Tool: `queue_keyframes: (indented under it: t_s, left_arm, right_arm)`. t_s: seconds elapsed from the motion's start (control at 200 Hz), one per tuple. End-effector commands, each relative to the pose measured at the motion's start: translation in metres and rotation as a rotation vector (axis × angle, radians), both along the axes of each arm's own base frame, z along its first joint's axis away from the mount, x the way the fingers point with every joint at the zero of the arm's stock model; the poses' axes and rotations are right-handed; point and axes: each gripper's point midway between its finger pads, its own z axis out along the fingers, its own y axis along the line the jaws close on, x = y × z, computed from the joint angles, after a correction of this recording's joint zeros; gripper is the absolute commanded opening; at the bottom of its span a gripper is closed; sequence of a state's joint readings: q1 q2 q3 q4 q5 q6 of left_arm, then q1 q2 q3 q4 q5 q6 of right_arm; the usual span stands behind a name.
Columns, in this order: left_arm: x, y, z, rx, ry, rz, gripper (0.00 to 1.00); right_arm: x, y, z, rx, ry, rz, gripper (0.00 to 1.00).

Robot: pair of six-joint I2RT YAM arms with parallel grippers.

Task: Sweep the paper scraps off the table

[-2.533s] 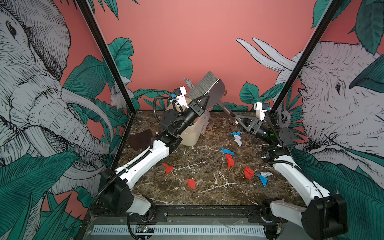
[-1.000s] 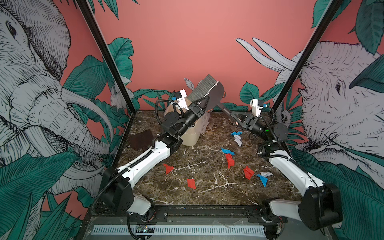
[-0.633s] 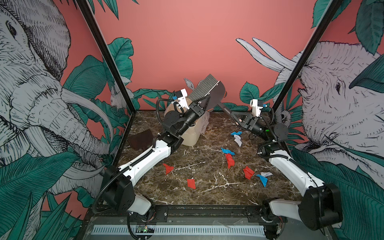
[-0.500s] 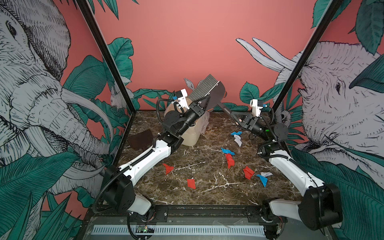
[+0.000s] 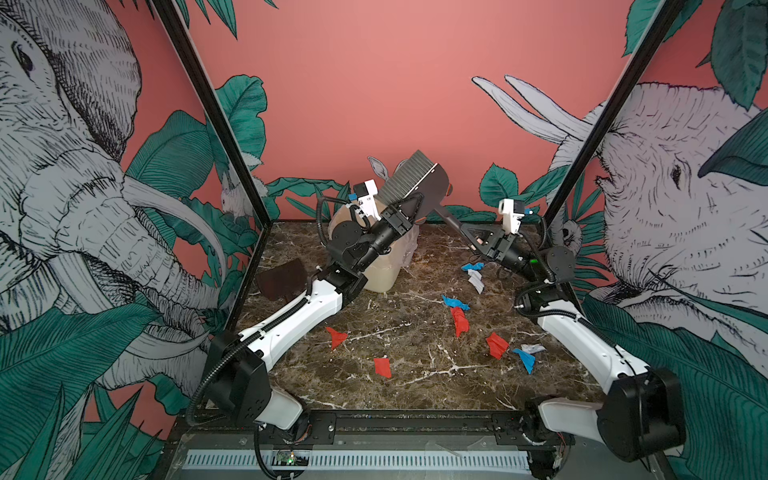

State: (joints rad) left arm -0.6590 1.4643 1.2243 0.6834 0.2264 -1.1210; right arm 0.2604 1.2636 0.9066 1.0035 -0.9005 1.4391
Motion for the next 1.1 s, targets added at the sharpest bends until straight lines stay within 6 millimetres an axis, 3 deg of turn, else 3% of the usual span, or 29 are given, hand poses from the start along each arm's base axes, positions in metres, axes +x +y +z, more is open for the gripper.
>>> queue_keyframes:
  t_s: [0.0,0.13,0.335,0.6,0.88,0.92,1.09]
  left_arm:
    - [0.001,0.000,-0.012,0.055,0.007,0.000,0.76]
    - [-0.002,0.004,-0.012,0.082,0.002,0.017,0.99]
    - [-0.015,0.013,-0.018,0.173,0.007,0.032,1.00]
    - [-0.043,0.035,-0.052,0.429,0.059,0.049,1.00]
    - [-0.067,0.112,-0.092,0.780,0.160,0.279,0.99]
    - [-0.071,0.125,-0.097,0.824,0.181,0.321,1.00]
    - [-0.088,0.195,-0.136,1.028,0.389,0.531,1.00]
  right_arm:
    - [-0.019,-0.009,0.040,0.057,-0.098,-0.030,0.00]
    - [-0.014,-0.014,0.033,0.027,-0.080,-0.075,0.00]
    - [-0.005,-0.029,0.022,-0.107,-0.063,-0.186,0.00]
    - [0.001,-0.063,0.011,-0.285,-0.024,-0.334,0.00]
    - [-0.007,-0.096,-0.013,-0.633,0.007,-0.508,0.00]
    - [-0.010,-0.099,-0.006,-0.663,-0.008,-0.530,0.00]
    - [-0.018,-0.119,-0.017,-0.818,0.038,-0.595,0.00]
